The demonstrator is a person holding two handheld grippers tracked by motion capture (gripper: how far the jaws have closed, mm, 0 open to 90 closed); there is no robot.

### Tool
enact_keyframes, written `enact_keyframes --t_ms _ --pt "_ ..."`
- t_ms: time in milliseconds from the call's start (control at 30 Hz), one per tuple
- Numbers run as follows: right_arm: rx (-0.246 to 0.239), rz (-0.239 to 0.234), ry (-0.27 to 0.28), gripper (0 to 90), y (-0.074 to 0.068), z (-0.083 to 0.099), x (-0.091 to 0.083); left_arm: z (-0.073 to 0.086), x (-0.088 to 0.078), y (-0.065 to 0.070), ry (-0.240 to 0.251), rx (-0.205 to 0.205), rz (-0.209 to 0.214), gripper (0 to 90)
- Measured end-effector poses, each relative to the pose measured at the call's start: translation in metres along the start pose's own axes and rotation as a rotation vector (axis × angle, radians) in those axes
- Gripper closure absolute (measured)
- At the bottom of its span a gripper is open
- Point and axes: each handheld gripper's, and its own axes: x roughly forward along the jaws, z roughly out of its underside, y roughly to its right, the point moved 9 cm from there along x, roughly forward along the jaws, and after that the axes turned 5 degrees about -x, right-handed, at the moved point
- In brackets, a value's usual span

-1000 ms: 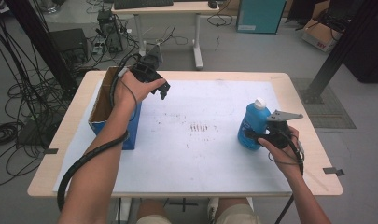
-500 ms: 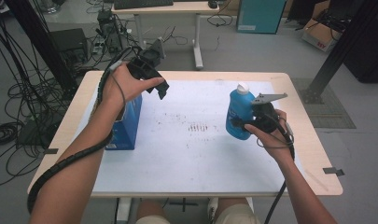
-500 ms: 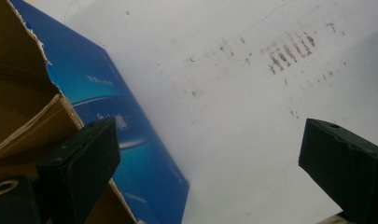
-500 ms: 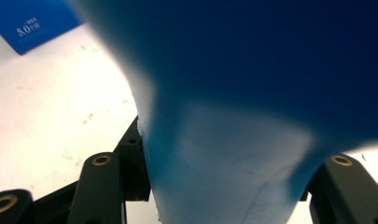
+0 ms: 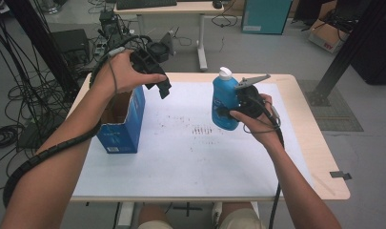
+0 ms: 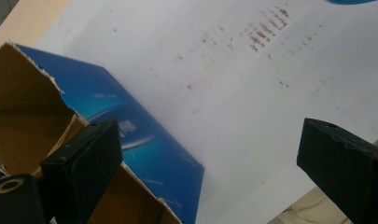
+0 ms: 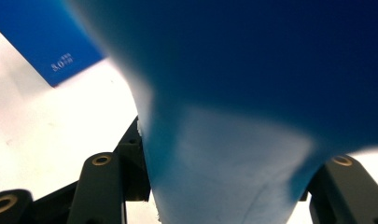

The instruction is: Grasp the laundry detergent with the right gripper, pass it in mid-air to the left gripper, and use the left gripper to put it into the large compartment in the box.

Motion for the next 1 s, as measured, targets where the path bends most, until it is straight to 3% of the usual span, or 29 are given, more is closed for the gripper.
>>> enact_keyframes --t_ms 67,167,200,267,333,500,600,667,1000 --pt "-0.012 -0.029 -0.009 42.3 -0.007 -0.011 0.009 0.000 -0.007 0.001 0.003 0.053 0.013 6.2" --pt "-0.018 -0.054 -0.007 42.3 -0.011 -0.019 0.016 0.000 -0.011 0.001 0.002 0.080 0.015 6.1" --pt "-0.021 -0.078 -0.014 42.3 -0.015 -0.025 0.022 -0.001 -0.016 0.000 0.005 0.117 0.015 6.1" --pt "-0.043 -0.099 -0.009 42.2 -0.018 -0.032 0.030 -0.001 -0.018 0.000 0.006 0.127 0.011 5.9" --pt "-0.052 -0.125 -0.009 42.2 -0.023 -0.038 0.037 -0.002 -0.028 -0.002 0.013 0.178 0.023 6.0" --pt "-0.081 -0.194 0.015 42.2 -0.040 -0.055 0.056 -0.003 -0.037 -0.003 0.026 0.225 0.033 5.9" --pt "-0.105 -0.223 0.040 42.2 -0.048 -0.060 0.064 -0.003 -0.041 0.000 0.019 0.264 0.045 5.7" --pt "-0.109 -0.269 0.063 42.2 -0.058 -0.062 0.072 -0.004 -0.042 0.005 0.006 0.304 0.044 5.5" --pt "-0.207 -0.385 0.088 42.2 -0.087 -0.059 0.089 -0.004 -0.036 0.023 -0.016 0.383 0.073 5.5"
